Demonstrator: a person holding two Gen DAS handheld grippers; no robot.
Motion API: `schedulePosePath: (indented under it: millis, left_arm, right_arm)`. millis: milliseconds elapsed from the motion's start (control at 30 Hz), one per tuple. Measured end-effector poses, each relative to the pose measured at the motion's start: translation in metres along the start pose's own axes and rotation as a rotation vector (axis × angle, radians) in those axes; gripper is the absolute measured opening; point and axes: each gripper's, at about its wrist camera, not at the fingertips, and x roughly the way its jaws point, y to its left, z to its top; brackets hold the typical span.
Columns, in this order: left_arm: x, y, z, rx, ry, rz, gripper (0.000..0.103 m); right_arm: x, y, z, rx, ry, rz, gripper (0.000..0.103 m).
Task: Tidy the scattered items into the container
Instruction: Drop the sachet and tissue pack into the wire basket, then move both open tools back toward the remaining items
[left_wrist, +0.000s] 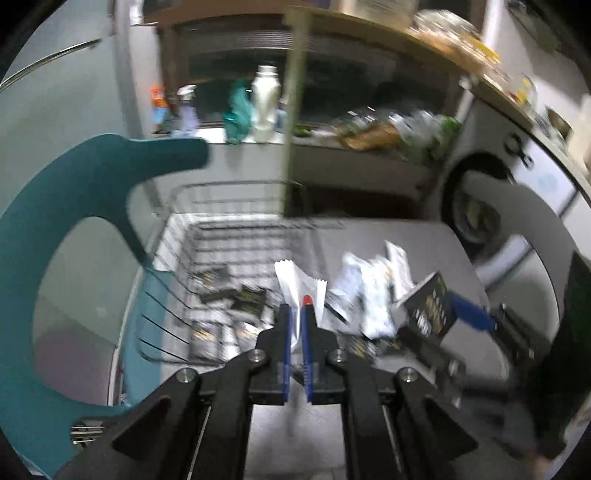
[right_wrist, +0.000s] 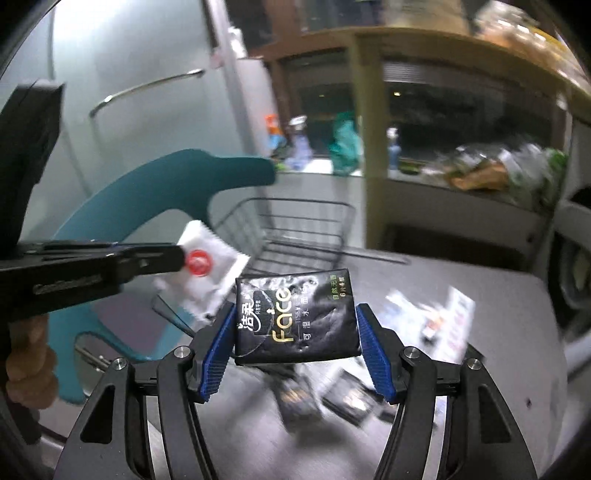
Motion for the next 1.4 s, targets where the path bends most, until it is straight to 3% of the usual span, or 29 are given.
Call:
schedulePosePath:
  millis: [167, 300, 367, 400, 467, 533, 667, 800, 933, 1067, 1200, 1333, 1400]
  left_arm:
    - [0.025, 0.038, 0.011, -0.068, 0.038, 0.049, 0.005]
    - [0.040, 0.053, 0.006, -0.090, 0.069, 0.059, 0.005]
    - [0.041, 0.057, 0.007, -0.095, 0.065, 0.052, 0.007]
    - [0.040, 0.058, 0.006, -0.102, 0.063, 0.039, 0.011]
    - [0.039, 0.061, 0.007, -0.122, 0.056, 0.011, 0.033]
    - [0.038, 0.062, 0.007, -0.132, 0.054, 0.010, 0.066]
    - [0.025, 0.058, 0.008, -0.148, 0.027, 0.006, 0.069]
    - [0.015, 0.036, -0.004, -0.119, 0.056, -0.033, 0.075]
    - [0.017, -0.004, -0.032, -0.017, 0.136, -0.023, 0.075]
    - [0.030, -0.039, -0.066, 0.034, 0.252, -0.073, 0.075]
    - [0.056, -0.050, -0.086, 0.047, 0.327, 0.075, 0.075]
    - [0.073, -0.040, -0.104, -0.013, 0.304, 0.250, 0.075]
    - [0.083, -0.035, -0.115, -0.033, 0.337, 0.216, 0.075]
  right_arm:
    - [0.049, 0.022, 0.008, -0.003, 0.073, 0.010, 0.064]
    - [0.063, 0.027, 0.009, -0.015, 0.090, -0.022, 0.064]
    - [0.064, 0.029, 0.011, -0.022, 0.085, -0.038, 0.069]
    - [0.060, 0.025, 0.011, -0.017, 0.080, -0.037, 0.070]
    - [0.056, 0.024, 0.012, -0.003, 0.080, -0.038, 0.071]
    - [0.051, 0.020, 0.014, 0.008, 0.082, -0.028, 0.071]
    - [0.028, 0.003, 0.008, 0.044, 0.085, -0.006, 0.071]
    - [-0.009, -0.028, -0.014, 0.088, 0.077, -0.034, 0.078]
    - [-0.034, -0.067, -0.047, 0.157, 0.107, -0.050, 0.081]
    - [-0.039, -0.097, -0.082, 0.237, 0.160, -0.064, 0.082]
    - [-0.029, -0.117, -0.110, 0.289, 0.217, -0.061, 0.082]
    - [-0.019, -0.114, -0.128, 0.235, 0.217, -0.098, 0.082]
    - [-0.011, -0.108, -0.132, 0.200, 0.216, -0.068, 0.082]
